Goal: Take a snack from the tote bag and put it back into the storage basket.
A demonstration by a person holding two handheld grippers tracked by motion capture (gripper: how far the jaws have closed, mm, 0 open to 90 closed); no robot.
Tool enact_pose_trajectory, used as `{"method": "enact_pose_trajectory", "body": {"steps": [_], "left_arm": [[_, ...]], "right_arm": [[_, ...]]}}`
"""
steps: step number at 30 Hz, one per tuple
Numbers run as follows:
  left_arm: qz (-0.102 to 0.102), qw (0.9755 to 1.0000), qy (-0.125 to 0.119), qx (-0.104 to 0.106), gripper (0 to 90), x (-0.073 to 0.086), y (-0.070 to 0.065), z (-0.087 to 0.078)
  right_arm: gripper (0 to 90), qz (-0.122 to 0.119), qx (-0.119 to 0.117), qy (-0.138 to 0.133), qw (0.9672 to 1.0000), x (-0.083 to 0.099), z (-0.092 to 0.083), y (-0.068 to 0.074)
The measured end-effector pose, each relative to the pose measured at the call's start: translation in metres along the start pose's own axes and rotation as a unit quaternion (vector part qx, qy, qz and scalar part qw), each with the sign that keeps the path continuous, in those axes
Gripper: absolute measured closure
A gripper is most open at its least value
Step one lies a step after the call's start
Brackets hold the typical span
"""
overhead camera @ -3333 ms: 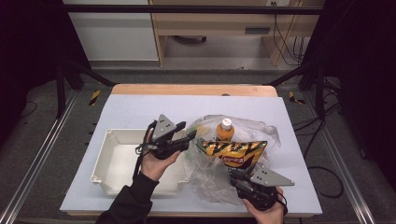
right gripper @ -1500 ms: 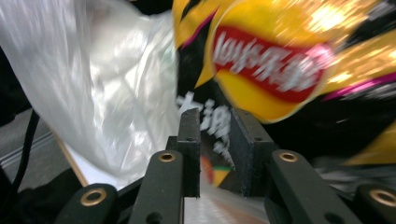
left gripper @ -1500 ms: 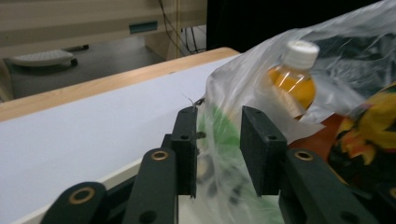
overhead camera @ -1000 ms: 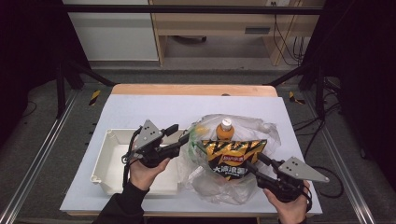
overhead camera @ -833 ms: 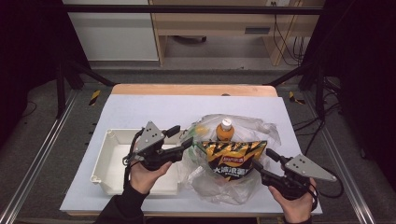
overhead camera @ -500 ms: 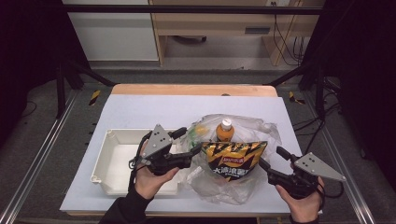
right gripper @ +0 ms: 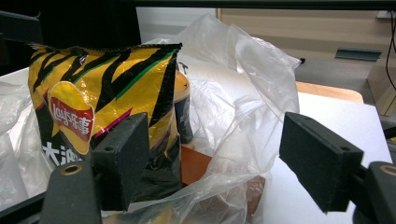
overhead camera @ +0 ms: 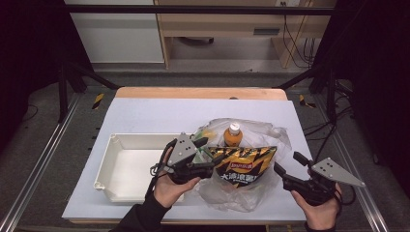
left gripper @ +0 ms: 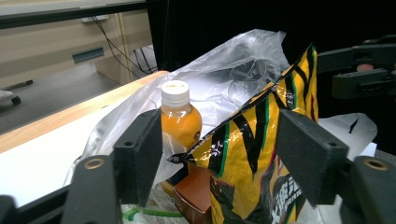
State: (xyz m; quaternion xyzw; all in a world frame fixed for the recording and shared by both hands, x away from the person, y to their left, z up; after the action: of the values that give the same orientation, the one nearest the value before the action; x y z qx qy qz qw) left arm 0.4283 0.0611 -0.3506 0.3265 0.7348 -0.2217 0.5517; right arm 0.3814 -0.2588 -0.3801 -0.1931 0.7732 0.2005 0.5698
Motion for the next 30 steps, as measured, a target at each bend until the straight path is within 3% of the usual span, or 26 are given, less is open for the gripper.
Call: {"method": "enact_pose_trajectory", "body": {"steps": [11, 20, 30], "left_arm": [[-0.012, 0.9998, 0.012, 0.014, 47.6, 0.007, 0.0, 0.019], [-0.028, 0.9991, 0.032, 0.008, 66.5, 0.005, 0.004, 0.017], [-0.029, 0.9981, 0.053, 0.011, 81.0, 0.005, 0.004, 0.019]], "right_arm": [[26.4, 0.004, 0.001, 0.003, 1.0, 0.003, -0.001, -0.004], [27.7, 0.006, 0.001, 0.008, 0.9999, 0.006, 0.0, -0.007], [28.6, 0.005, -0.001, 0.009, 1.0, 0.006, 0.0, -0.007]]}}
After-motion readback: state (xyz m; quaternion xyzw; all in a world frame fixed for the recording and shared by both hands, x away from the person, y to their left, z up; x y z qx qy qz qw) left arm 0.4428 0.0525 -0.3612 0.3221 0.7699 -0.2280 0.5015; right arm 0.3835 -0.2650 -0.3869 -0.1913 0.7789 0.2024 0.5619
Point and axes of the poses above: each handheld gripper's, and its own axes: z roughly forward along the jaws, x roughly out of its underside, y roughly to its left, the point moved 2 cm from there along z, roughly forward along the jaws, and after that the axes turned 6 degrees about -x, right-handed, at the moved point
